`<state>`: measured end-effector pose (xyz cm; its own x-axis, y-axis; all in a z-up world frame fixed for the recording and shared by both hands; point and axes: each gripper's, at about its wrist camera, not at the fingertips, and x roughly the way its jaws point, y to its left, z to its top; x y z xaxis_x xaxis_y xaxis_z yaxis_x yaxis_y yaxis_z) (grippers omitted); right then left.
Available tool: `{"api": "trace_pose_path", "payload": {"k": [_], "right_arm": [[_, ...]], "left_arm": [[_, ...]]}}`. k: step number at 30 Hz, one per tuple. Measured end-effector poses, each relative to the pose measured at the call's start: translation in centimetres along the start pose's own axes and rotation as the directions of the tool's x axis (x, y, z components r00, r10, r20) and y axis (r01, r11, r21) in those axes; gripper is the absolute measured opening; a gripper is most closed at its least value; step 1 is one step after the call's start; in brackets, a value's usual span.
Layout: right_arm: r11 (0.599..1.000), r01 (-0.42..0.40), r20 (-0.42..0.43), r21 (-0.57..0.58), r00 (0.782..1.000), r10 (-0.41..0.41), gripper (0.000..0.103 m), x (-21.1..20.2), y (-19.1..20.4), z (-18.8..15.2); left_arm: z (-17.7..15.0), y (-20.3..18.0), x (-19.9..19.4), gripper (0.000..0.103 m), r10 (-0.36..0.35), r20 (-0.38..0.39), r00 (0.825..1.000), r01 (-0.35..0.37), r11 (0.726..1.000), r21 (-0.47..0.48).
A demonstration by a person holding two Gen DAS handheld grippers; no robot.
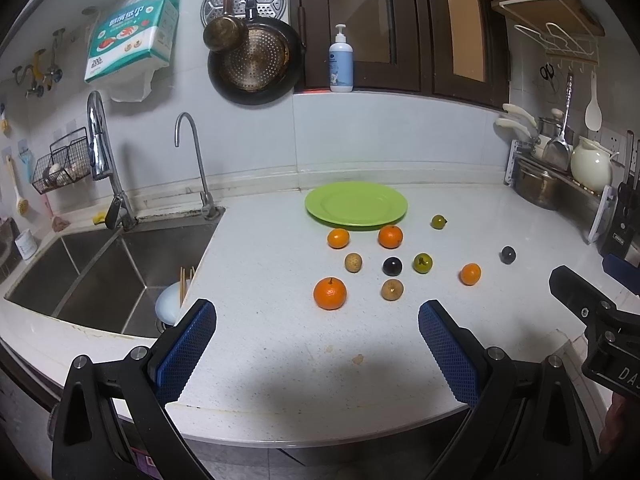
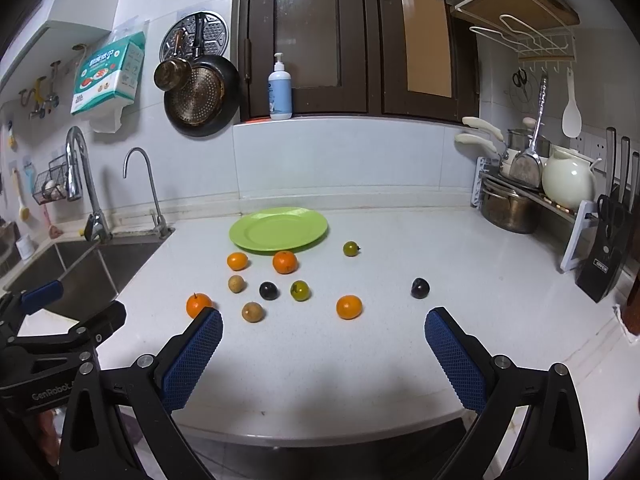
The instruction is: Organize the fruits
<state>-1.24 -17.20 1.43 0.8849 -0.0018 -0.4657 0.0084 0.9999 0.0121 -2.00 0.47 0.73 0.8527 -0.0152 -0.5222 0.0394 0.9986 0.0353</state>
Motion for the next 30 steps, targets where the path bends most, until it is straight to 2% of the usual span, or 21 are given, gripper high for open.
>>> {"api": "trace_pose_path", "payload": {"k": [18,30], "right_arm": [[1.000,-0.010,-0.003,-0.001,1.000,0.010,0.102,0.3,0.3,0.0],[0.999,-0.037,-0.029,-0.009,0.999,0.037,0.102,2.4,0.8,0.6]], "left_arm": [[0.1,-0.1,0.0,0.103,0.001,-0.001,1.000,-0.001,1.000,0.001],[0.2,0.3,2.3,0.103,0.011,-0.028,1.000,-0.011,1.000,0.011]]}}
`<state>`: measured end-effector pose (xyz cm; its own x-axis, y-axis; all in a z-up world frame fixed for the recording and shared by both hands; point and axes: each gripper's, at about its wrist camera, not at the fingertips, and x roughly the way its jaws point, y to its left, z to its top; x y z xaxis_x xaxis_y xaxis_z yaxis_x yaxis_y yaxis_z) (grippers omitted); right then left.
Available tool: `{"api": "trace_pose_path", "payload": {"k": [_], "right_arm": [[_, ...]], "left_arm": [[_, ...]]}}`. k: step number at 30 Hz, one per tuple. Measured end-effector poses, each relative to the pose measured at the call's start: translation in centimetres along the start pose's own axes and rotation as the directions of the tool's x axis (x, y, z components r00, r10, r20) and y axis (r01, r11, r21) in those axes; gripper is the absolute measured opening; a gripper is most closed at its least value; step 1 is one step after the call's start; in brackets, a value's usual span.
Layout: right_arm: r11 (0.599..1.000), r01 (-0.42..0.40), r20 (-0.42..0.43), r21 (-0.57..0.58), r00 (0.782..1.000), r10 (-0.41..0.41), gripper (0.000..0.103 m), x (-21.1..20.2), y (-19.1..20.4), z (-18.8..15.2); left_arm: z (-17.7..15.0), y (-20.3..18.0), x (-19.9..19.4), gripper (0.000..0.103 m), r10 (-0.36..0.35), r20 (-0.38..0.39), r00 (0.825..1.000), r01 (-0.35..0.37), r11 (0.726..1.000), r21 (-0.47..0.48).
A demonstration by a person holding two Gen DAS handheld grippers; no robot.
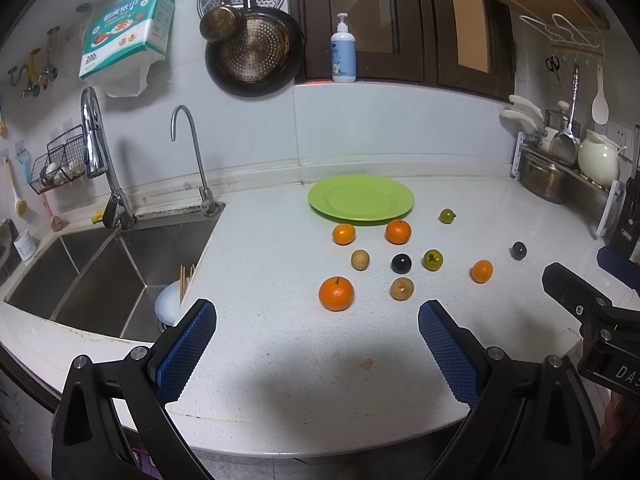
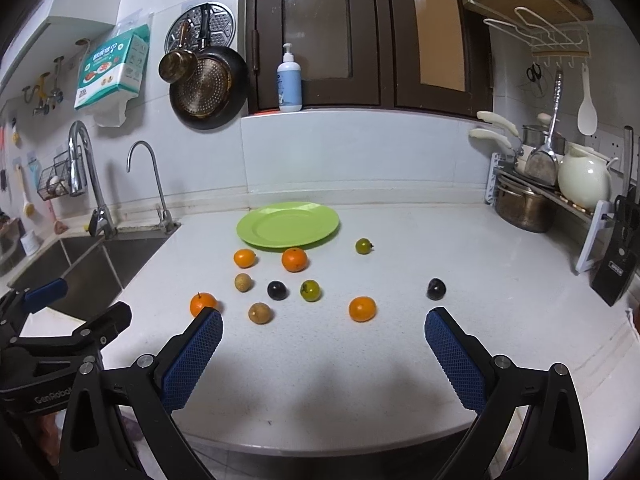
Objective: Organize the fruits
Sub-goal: 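Grasp the large tangerine with the left tool while the right tool grasps a brown kiwi-like fruit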
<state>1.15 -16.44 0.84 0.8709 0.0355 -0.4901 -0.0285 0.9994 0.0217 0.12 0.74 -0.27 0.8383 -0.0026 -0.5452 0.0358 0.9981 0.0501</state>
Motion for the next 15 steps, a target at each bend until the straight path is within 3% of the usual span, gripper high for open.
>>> {"api": "trace_pose_path", "payload": {"k": [7,15], "right_arm": [[1.000,-0.024,-0.037,-0.006,0.999,0.024,0.102,2.7,0.5,0.2],[0.998,-0.060,-0.091,-0.030,0.994,0.057,0.102,6.7,1.5,0.3]], "left_arm": [[0.2,0.2,2.4,0.103,0.003,-0.022,1.000,-0.003,1.000,0.019],[0.4,0.3,6.3,0.092,-0.027,-0.078,0.997,0.030,0.999,0.042]]}}
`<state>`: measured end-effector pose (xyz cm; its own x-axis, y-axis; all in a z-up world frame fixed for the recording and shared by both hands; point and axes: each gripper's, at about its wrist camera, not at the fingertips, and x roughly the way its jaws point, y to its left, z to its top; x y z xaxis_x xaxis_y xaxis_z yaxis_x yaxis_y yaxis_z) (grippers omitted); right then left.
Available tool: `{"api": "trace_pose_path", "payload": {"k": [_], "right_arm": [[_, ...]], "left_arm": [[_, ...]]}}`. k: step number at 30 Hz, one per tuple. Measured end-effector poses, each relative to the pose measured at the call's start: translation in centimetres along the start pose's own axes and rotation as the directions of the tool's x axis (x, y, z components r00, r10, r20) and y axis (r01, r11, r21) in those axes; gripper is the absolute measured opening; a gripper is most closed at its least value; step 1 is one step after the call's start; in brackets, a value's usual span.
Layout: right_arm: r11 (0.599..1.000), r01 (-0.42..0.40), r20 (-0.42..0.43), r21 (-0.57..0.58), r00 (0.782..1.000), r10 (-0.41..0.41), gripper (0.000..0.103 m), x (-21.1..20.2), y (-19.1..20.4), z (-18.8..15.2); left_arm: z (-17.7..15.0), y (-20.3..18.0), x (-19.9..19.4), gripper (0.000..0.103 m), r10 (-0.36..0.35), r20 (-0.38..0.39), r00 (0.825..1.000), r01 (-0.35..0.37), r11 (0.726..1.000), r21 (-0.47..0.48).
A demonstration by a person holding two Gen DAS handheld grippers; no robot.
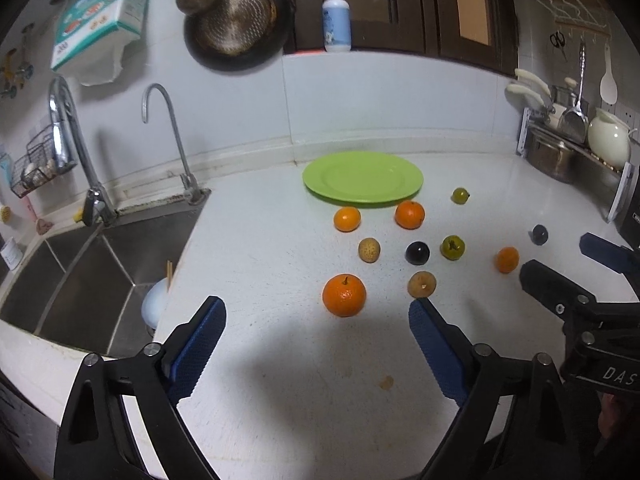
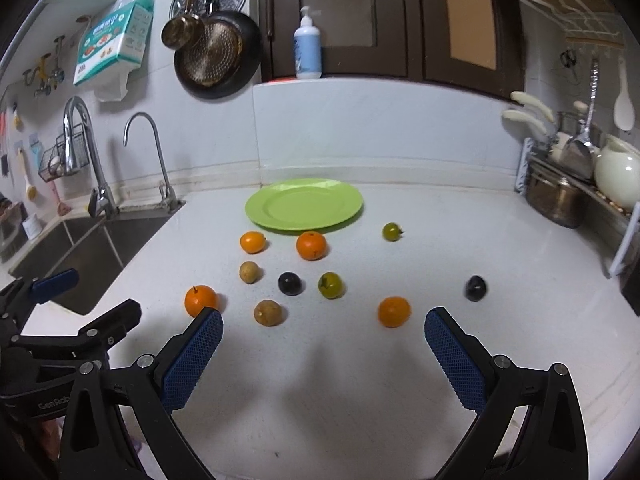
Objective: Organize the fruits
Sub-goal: 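Grasp the large tangerine with the left tool while the right tool grasps a brown kiwi-like fruit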
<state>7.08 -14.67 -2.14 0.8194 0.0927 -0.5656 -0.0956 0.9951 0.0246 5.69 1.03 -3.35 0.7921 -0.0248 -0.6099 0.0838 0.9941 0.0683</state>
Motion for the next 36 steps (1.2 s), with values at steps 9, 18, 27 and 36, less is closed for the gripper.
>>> {"api": "trace_pose_path", "payload": {"k": [9,18,27,36], "right_arm": [[0.998,-0.052,-0.096,-0.041,0.994,0.048,0.089,5.4,0.8,0.3],[0.987,-0.133,-0.191,-0.090,0.975,0.114,0.071,9.7,1.7,0.1],[0.968,-0.231,-0.274,-0.095,0.941,0.197,0.050,12.6,2.2,-0.2],[0.946,-0.316,-0.334,-0.067,0.901,0.277,0.036,14.0,2.5,-0.1]], "left_arm": [[0.4,-0.1,4.8,0.081,-0.042,-0.096,0.994,0.046,0.998,0.039],[0.0,-0.3,8.0,0.070,-0.077,-0.159,0.984,0.089,0.993,0.073],[0.1,-0.9,9.8,0.058,-0.108,-0.193,0.975,0.129,0.987,0.098],[0.5,-1.2,11.3,0.043,-0.143,-0.229,0.963,0.167,0.982,0.089]]}}
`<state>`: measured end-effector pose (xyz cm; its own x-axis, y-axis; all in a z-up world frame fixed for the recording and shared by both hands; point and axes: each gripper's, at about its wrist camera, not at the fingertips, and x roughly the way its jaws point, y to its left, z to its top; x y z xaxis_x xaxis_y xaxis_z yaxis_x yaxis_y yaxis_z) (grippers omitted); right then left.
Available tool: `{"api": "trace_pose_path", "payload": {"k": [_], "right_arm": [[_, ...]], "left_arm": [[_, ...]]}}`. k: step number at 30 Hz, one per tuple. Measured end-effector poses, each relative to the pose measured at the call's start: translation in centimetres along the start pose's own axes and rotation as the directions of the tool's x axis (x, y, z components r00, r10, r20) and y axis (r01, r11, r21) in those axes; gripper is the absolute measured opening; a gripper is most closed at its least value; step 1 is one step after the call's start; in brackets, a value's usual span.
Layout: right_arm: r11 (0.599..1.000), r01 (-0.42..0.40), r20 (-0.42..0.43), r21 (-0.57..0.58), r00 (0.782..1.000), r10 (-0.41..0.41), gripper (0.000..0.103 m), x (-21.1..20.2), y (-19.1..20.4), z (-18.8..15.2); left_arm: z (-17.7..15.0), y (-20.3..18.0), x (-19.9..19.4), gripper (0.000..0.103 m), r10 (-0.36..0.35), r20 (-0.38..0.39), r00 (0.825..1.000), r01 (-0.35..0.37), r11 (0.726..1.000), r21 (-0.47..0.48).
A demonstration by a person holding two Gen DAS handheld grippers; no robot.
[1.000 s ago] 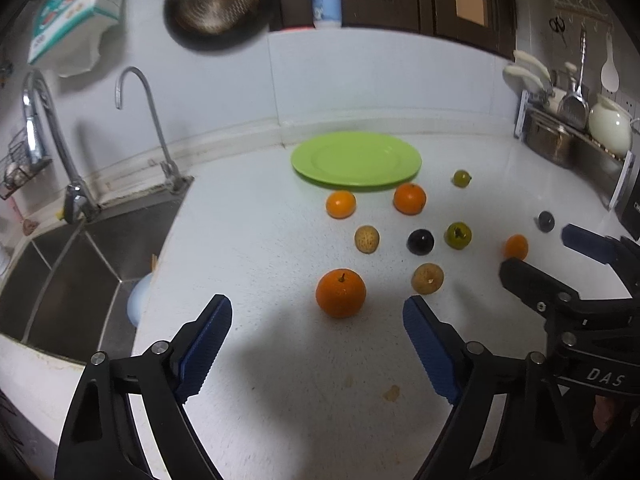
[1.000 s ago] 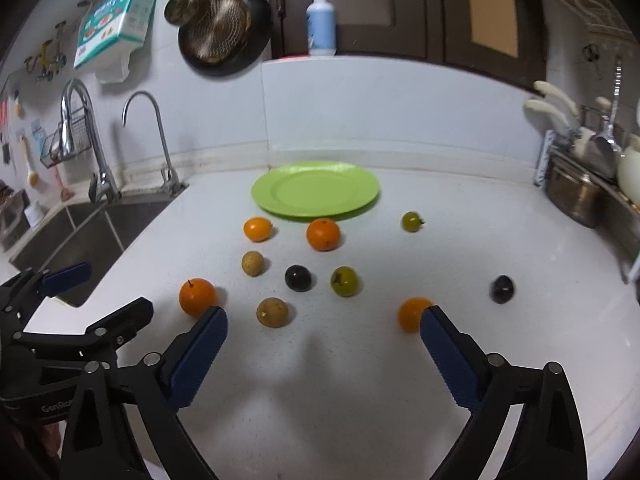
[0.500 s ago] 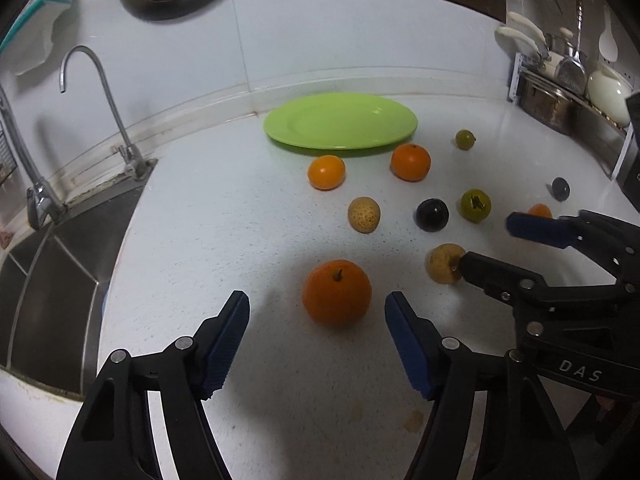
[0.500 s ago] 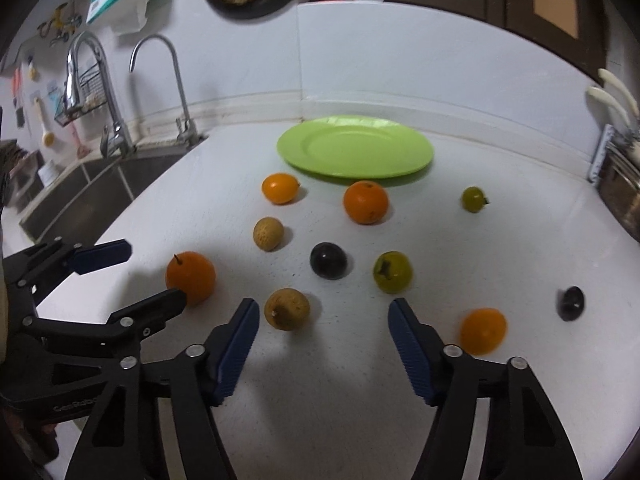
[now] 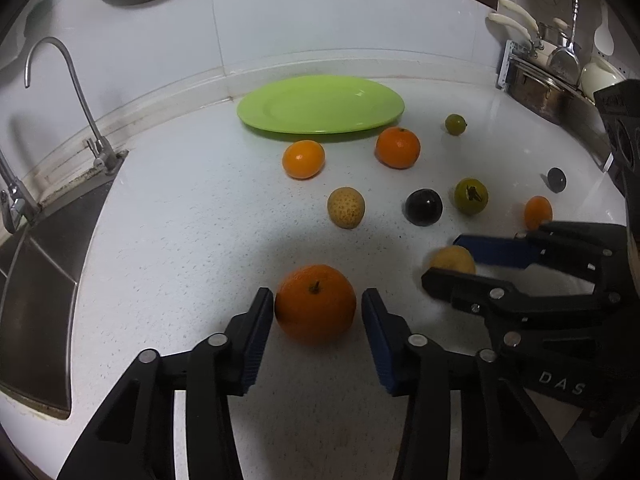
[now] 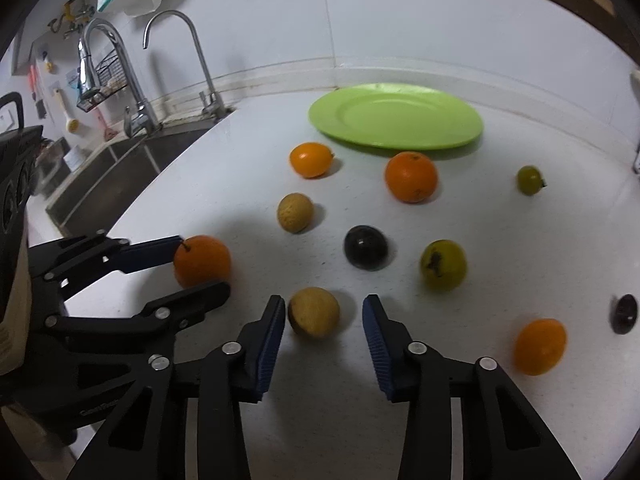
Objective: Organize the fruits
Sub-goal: 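Grasp the large tangerine with the left tool while the right tool grasps a brown kiwi-like fruit, then carry both fruits over the green plate and open both tools to drop them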
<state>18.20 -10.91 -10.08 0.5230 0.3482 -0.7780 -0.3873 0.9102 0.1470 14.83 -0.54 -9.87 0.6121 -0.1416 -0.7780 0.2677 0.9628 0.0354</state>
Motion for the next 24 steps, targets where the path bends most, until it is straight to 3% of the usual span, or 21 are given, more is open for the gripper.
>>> {"api": "trace_pose_path", "payload": {"k": [3,11,24], "right_arm": [[1.000,-0.024,-0.015,-0.003,1.000,0.024,0.029,0.4,0.1,0.2],[0.999,-0.036,-0.017,0.010,0.999,0.036,0.029,-0.1,0.1,0.7],[0.999,-0.033,0.092,-0.032,0.995,0.036,0.029,-3.5,-0.4,4.4]], "left_arm": [[0.2,0.1,0.2,0.041,-0.005,0.003,1.000,0.005,1.000,0.003],[0.2,0.9,-0.7,0.041,-0.037,-0.003,0.999,0.037,0.999,-0.023],[4.2,1.1,-4.2,0.041,-0.019,0.098,0.995,0.024,0.999,-0.047]]}}
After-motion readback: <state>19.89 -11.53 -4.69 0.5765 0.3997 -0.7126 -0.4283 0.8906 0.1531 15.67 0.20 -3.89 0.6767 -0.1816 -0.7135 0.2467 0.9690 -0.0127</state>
